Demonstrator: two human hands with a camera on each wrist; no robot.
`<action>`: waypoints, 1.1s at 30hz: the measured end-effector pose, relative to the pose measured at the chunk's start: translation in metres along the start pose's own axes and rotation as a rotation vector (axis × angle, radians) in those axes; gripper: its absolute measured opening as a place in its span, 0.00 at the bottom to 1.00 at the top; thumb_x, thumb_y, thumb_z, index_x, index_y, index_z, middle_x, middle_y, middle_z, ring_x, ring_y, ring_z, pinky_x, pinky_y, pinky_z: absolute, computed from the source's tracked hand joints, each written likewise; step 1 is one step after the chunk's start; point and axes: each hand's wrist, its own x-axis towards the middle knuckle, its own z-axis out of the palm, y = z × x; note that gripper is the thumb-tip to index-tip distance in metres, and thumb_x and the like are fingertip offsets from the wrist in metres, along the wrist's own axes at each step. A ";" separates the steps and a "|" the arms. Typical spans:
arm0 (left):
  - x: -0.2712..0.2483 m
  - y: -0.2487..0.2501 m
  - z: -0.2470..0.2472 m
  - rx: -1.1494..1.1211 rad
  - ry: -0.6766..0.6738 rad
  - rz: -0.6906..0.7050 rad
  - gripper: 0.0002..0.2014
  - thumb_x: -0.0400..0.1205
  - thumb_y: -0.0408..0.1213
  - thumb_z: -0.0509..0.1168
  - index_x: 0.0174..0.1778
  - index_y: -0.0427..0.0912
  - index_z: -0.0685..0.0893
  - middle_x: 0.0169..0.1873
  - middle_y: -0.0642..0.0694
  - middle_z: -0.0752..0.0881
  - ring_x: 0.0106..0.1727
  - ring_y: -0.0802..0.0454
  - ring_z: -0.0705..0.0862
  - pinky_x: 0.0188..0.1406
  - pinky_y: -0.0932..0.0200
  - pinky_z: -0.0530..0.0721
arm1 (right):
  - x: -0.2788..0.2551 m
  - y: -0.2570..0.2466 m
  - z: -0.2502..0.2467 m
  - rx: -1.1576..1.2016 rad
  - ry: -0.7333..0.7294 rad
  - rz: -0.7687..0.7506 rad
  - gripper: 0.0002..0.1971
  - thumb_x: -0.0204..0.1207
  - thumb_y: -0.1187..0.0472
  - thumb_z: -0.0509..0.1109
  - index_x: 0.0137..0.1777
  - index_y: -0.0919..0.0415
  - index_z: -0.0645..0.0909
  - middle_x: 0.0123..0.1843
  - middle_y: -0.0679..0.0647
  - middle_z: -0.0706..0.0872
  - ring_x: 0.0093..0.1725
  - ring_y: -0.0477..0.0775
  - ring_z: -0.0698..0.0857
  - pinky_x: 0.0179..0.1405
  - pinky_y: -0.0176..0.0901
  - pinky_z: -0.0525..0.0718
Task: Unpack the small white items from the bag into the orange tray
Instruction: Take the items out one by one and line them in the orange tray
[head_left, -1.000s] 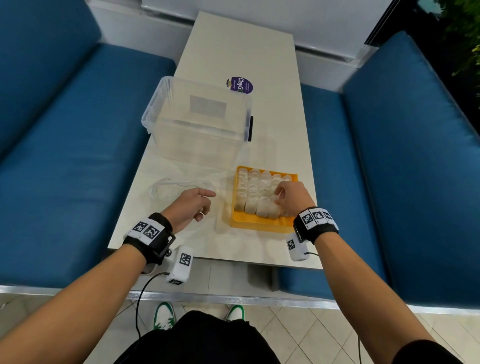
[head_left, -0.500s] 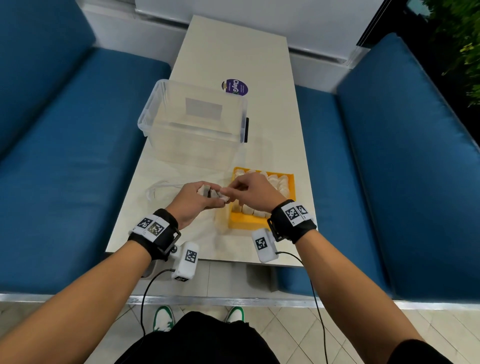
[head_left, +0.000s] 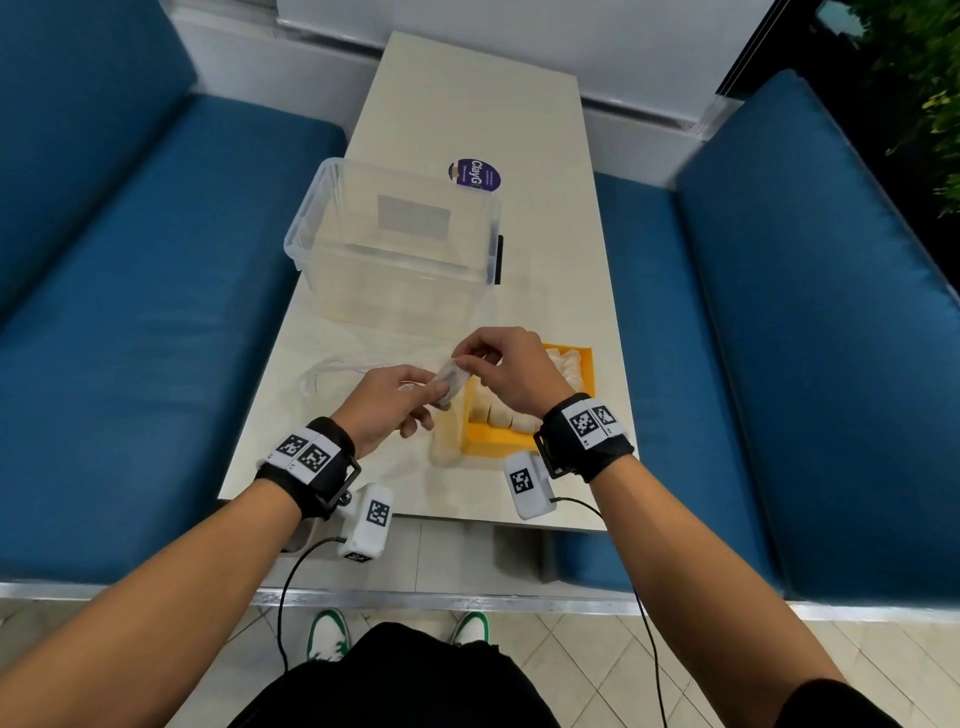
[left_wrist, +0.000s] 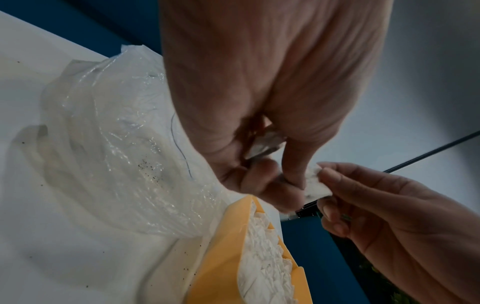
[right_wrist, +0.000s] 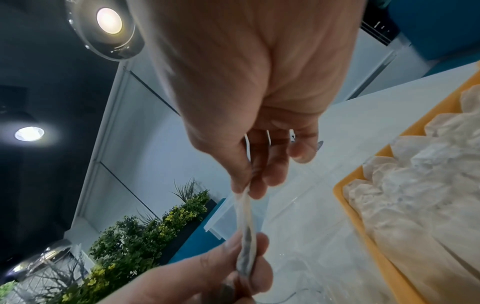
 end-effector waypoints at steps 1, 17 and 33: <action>-0.001 0.000 0.001 0.041 -0.008 0.007 0.14 0.85 0.39 0.73 0.60 0.32 0.86 0.48 0.32 0.93 0.28 0.51 0.81 0.21 0.63 0.71 | 0.000 -0.001 0.001 -0.001 0.011 -0.016 0.03 0.80 0.59 0.76 0.49 0.54 0.91 0.39 0.41 0.89 0.37 0.39 0.83 0.42 0.32 0.80; 0.004 -0.002 0.008 0.167 -0.005 0.015 0.15 0.84 0.49 0.74 0.55 0.41 0.88 0.33 0.45 0.84 0.22 0.54 0.64 0.20 0.62 0.61 | -0.009 -0.002 -0.019 -0.055 0.057 0.004 0.03 0.80 0.60 0.75 0.50 0.54 0.90 0.45 0.45 0.91 0.42 0.44 0.84 0.44 0.25 0.78; 0.018 -0.004 0.013 0.102 0.147 -0.106 0.21 0.77 0.19 0.49 0.53 0.35 0.86 0.34 0.45 0.72 0.29 0.51 0.66 0.27 0.56 0.61 | -0.052 0.093 -0.063 -0.479 -0.242 0.428 0.11 0.74 0.66 0.80 0.37 0.49 0.87 0.46 0.52 0.89 0.46 0.53 0.89 0.51 0.46 0.91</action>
